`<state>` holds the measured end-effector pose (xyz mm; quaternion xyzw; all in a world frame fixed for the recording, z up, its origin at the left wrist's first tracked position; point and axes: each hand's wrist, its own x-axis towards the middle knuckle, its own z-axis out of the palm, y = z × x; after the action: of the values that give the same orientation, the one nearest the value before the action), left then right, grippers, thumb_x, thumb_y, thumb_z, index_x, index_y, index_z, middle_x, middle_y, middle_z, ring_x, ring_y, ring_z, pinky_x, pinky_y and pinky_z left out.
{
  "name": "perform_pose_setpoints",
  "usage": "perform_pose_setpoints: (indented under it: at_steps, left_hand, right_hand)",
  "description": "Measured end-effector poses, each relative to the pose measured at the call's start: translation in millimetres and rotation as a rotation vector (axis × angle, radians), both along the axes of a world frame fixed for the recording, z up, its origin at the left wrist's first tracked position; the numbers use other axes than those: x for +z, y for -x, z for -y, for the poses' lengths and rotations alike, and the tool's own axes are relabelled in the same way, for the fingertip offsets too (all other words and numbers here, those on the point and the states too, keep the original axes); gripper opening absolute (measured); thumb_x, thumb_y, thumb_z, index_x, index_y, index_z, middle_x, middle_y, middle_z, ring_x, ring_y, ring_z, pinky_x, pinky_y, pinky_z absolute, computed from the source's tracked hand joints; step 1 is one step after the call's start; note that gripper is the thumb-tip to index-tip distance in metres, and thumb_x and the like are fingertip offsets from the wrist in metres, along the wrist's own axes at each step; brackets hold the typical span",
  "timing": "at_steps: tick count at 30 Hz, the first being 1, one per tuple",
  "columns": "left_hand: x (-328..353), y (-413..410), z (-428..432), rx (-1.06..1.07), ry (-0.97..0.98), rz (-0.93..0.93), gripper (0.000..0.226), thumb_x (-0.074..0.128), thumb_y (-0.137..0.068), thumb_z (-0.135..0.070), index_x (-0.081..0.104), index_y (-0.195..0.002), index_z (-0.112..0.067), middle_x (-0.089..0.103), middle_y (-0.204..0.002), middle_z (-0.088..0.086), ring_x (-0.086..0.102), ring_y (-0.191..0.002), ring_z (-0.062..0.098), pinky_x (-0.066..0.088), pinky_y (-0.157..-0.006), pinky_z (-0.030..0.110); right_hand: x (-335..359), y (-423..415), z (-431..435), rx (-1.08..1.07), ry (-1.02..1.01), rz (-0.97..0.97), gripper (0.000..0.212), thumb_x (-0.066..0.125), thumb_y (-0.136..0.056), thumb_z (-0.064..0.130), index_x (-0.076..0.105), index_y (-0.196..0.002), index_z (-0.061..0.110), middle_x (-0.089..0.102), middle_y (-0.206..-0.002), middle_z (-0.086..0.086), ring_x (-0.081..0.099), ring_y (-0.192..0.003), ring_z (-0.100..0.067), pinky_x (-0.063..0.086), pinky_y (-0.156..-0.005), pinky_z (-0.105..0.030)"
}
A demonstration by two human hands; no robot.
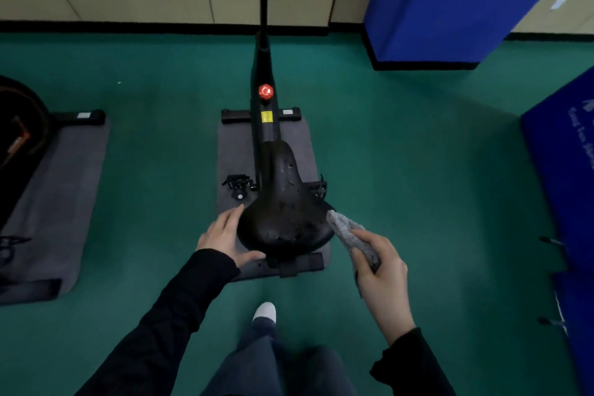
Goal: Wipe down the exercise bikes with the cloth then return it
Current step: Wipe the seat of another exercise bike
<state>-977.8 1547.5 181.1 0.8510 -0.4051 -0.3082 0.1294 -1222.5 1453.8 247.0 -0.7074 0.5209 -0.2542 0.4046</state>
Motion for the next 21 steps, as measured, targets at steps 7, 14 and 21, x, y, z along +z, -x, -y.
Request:
perform_pose_setpoints:
  at_steps: [7,14,21]
  left_hand:
    - [-10,16,12,0.111,0.038,-0.047,0.118,0.084,-0.060,-0.047,0.011,-0.150,-0.022,0.022,-0.152,0.000,0.026,-0.138,0.021,0.029,-0.111,0.041]
    - [-20,36,14,0.291,0.108,-0.035,0.123,0.090,-0.052,-0.040,0.019,-0.148,-0.015,0.022,-0.153,0.002,0.022,-0.139,0.022,0.024,-0.113,0.039]
    - [-30,40,13,0.363,0.248,-0.050,0.120,0.094,-0.042,-0.034,0.032,-0.143,-0.013,0.033,-0.146,0.002,0.028,-0.136,0.020,0.017,-0.110,0.024]
  right_hand:
    - [-4,-27,56,0.180,0.054,0.013,0.028,0.063,-0.086,-0.005,0.068,-0.107,0.012,0.065,-0.106,-0.001,0.058,-0.099,0.002,0.041,-0.087,-0.007]
    - [-20,-44,104,0.378,0.082,0.082,0.028,0.061,-0.087,-0.006,0.067,-0.109,0.010,0.064,-0.110,-0.001,0.059,-0.106,-0.012,0.043,-0.096,-0.021]
    - [-33,-99,149,0.539,0.147,0.126,0.025,0.058,-0.089,-0.005,0.066,-0.111,0.003,0.061,-0.116,-0.009,0.055,-0.110,-0.013,0.038,-0.098,-0.013]
